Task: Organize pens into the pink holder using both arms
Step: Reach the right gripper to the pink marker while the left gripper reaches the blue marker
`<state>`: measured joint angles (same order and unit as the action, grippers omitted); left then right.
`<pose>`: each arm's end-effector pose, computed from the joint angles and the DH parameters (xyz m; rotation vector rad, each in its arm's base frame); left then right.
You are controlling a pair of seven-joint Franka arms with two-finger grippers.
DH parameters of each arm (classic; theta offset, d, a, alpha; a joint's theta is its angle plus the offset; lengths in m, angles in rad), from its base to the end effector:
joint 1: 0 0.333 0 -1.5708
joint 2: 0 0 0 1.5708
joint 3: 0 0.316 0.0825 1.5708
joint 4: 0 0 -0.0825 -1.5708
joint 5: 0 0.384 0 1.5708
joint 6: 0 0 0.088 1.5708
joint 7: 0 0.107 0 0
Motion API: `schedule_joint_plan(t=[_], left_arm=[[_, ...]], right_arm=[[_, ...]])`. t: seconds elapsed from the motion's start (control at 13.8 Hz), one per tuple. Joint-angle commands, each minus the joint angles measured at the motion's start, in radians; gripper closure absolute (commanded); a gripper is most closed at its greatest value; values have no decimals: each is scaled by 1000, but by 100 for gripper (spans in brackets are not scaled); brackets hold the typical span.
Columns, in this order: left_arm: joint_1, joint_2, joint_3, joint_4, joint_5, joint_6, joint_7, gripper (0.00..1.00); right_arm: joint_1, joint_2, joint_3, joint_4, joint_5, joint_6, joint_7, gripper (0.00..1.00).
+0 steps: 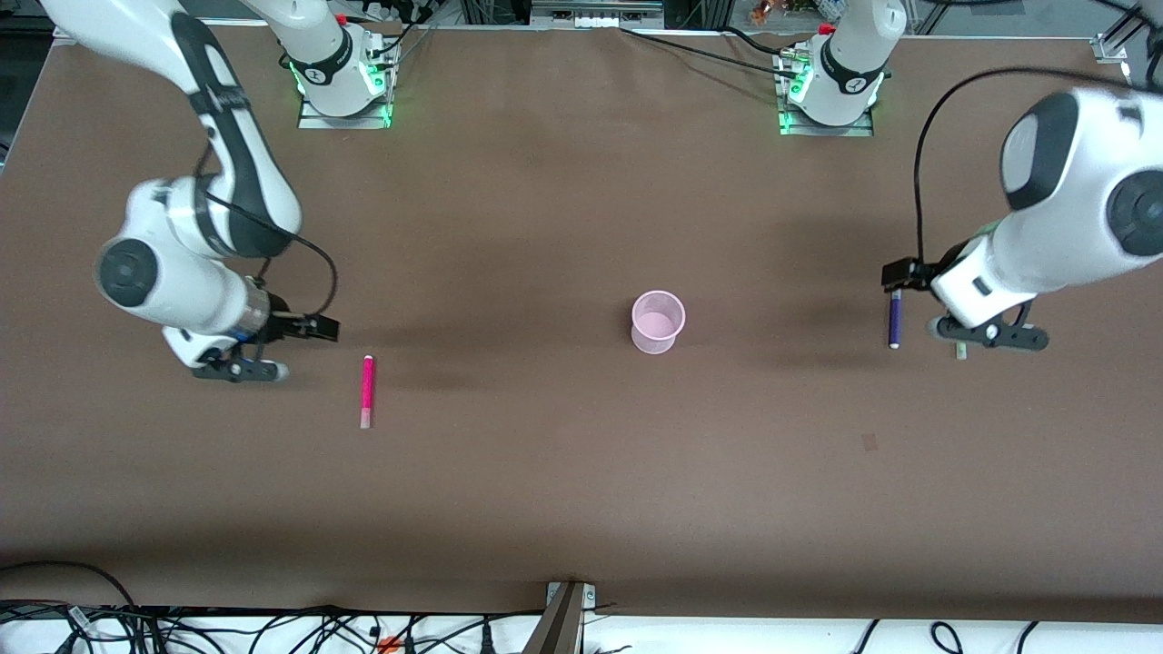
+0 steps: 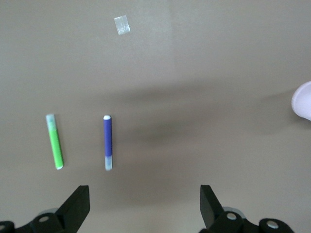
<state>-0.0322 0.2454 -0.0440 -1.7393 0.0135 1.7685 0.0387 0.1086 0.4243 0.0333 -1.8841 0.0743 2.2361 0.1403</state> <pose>0.6030 -0.0431 0.4173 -3.1117 0.1851 0.3378 0.6186 0.0895 0.2770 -3.0784 0.0752 0.1256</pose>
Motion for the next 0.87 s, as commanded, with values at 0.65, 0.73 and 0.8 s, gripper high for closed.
schedule_joint_plan(t=[0.65,0.73,0.8], left_arm=[[129,54,-1,-520,125,753,142,0],[129,66,-1,-520,125,753,164,0],[130,75,-1,-520,125,753,170,0]], right_arm=[[75,174,-3,-21,16,278,71,39],[75,182,-4,-23,16,293,71,45],[69,188,-4,-23,16,301,67,50]])
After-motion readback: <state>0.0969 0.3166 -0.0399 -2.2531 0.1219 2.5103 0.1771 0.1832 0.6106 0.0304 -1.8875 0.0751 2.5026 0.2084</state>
